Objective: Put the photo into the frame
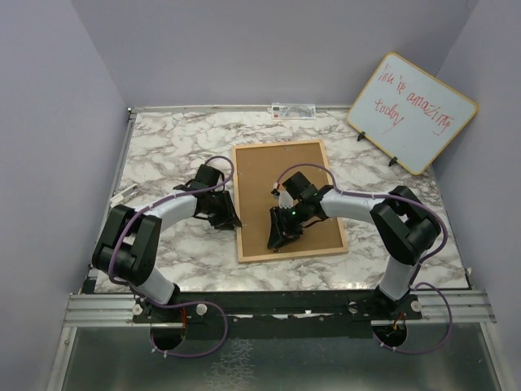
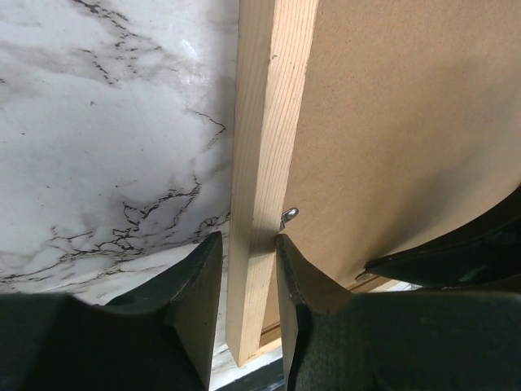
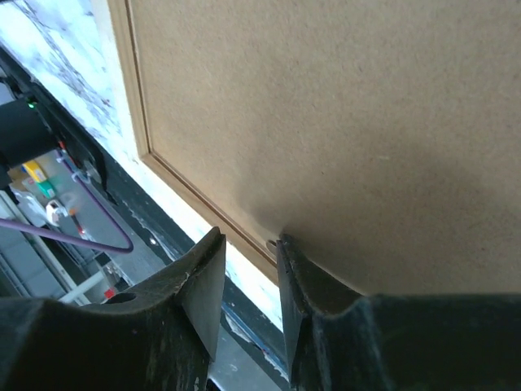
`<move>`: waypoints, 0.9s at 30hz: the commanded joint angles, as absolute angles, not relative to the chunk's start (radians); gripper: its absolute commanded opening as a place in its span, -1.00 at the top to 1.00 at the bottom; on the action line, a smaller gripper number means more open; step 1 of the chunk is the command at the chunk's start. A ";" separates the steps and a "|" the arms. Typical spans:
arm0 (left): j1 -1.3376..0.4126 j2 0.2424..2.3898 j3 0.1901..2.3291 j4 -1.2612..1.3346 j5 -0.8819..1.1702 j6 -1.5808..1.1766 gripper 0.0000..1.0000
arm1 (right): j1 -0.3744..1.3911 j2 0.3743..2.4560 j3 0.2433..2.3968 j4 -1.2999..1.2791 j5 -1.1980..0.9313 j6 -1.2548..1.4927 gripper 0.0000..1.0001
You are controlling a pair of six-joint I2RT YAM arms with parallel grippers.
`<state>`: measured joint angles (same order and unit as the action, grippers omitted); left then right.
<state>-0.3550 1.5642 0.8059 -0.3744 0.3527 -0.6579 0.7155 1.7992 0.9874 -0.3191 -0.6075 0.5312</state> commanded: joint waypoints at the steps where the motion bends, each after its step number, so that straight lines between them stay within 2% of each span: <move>1: -0.353 1.557 0.782 -0.374 0.246 -0.660 0.35 | 0.724 1.818 0.997 -0.481 -0.562 0.438 0.26; 6: -0.353 1.572 0.782 -0.372 0.243 -0.660 0.35 | 0.728 1.851 1.004 -0.492 -0.637 0.393 0.27; 18: -0.353 1.577 0.779 -0.366 0.247 -0.662 0.37 | 0.750 1.921 1.036 -0.474 -0.658 0.363 0.29; 27: -0.353 1.592 0.780 -0.359 0.254 -0.658 0.46 | 0.761 1.932 1.052 -0.389 -0.644 0.398 0.28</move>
<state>-0.3557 1.5661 0.8017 -0.3592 0.3241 -0.6693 0.7315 1.8736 1.0611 -0.3992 -0.6971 0.4019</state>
